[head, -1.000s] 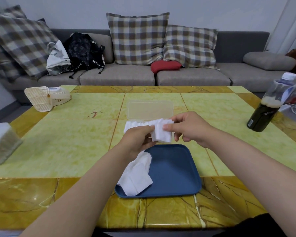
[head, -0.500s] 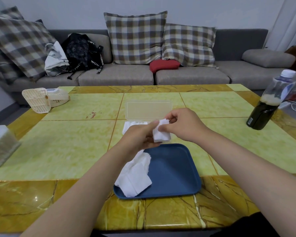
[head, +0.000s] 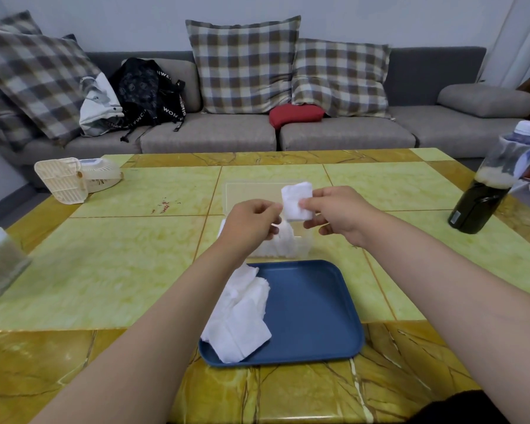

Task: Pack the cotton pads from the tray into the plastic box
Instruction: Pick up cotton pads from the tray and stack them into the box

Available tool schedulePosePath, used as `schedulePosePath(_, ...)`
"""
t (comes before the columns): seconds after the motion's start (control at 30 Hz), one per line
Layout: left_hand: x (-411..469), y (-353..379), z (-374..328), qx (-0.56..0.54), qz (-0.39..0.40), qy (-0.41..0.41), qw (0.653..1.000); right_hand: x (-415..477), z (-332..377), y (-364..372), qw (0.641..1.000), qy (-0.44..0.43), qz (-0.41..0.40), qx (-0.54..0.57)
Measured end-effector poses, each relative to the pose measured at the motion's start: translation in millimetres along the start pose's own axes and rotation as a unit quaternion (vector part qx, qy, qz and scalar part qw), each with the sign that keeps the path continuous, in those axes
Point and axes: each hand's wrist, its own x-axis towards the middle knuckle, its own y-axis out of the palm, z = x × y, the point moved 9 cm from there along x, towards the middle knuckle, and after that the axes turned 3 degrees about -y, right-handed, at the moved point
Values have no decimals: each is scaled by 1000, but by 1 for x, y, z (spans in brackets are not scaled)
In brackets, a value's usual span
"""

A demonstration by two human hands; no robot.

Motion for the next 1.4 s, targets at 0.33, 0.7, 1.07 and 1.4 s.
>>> schedulePosePath(0.33, 40, 45, -6, 391, 55, 114, 912, 27, -26, 4, 997, 66, -45, 5)
schedulePosePath(0.7, 49, 34, 6, 436, 65, 74, 894, 36, 1, 21, 901, -71, -23, -428)
schedulePosePath(1.07, 46, 26, 11, 432, 68, 98, 894, 38, 6, 52, 834, -6, -13, -551)
schedulePosePath(1.4, 41, 18, 13, 382, 78, 115, 914, 50, 2, 53, 832, 3, -2, -554)
